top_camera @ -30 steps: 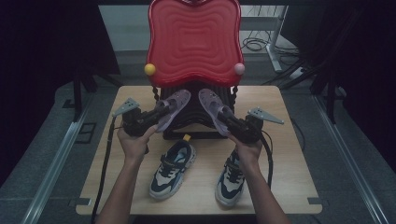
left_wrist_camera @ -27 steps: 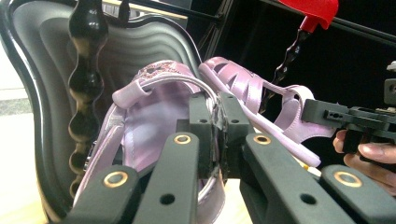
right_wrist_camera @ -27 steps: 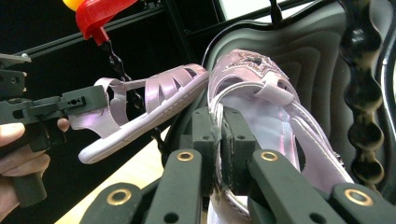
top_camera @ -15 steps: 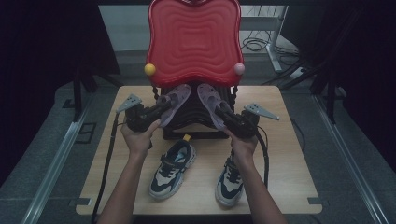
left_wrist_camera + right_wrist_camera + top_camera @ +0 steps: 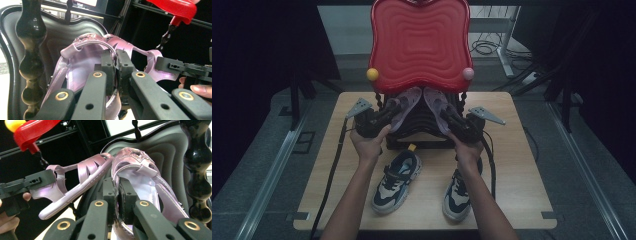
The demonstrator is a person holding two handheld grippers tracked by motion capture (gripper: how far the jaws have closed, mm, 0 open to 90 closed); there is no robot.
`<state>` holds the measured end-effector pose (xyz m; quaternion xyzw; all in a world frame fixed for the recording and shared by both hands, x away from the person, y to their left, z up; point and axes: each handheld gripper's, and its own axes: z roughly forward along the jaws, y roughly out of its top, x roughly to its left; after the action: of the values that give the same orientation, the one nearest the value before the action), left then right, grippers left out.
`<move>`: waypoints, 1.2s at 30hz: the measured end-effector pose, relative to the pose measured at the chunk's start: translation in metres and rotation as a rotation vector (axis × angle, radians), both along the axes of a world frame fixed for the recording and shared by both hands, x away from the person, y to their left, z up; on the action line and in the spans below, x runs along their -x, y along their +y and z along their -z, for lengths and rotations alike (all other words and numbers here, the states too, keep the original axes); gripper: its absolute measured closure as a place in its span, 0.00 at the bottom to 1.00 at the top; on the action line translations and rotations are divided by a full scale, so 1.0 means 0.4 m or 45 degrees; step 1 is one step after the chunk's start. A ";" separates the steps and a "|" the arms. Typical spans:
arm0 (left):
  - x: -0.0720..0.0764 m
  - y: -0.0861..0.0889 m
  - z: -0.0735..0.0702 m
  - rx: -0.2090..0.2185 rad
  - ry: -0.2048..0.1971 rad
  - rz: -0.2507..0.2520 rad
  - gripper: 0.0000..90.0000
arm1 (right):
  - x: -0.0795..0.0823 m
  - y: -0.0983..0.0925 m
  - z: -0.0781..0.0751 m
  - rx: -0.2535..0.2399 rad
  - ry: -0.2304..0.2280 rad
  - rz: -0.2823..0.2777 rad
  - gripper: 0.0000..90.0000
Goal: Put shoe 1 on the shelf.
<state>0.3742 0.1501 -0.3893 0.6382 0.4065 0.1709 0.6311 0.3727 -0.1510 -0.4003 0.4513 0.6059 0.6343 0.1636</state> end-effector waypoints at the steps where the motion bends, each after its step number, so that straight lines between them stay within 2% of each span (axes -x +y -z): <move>1: -0.003 -0.001 0.002 0.001 0.000 -0.005 0.96 | -0.003 0.002 0.000 -0.001 0.000 0.006 0.95; 11: -0.024 -0.015 0.017 0.014 -0.028 -0.048 0.96 | -0.024 0.021 -0.005 0.011 -0.022 0.055 0.95; 19: -0.045 -0.040 0.011 -0.043 -0.060 -0.066 0.96 | -0.041 0.038 -0.004 0.031 -0.033 0.082 0.95; 25: -0.054 -0.046 0.022 -0.076 -0.084 -0.105 0.96 | -0.050 0.047 -0.001 0.053 -0.056 0.118 0.95; 32: -0.063 -0.052 0.029 -0.071 -0.109 -0.146 0.96 | -0.064 0.066 0.004 0.078 -0.071 0.155 0.95; 36: -0.072 -0.054 0.034 -0.041 -0.122 -0.164 0.96 | -0.075 0.079 0.007 0.089 -0.090 0.188 0.95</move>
<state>0.4029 0.1283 -0.4028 0.6119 0.4132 0.2480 0.6272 0.4026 -0.1195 -0.4029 0.4661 0.5867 0.6144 0.2468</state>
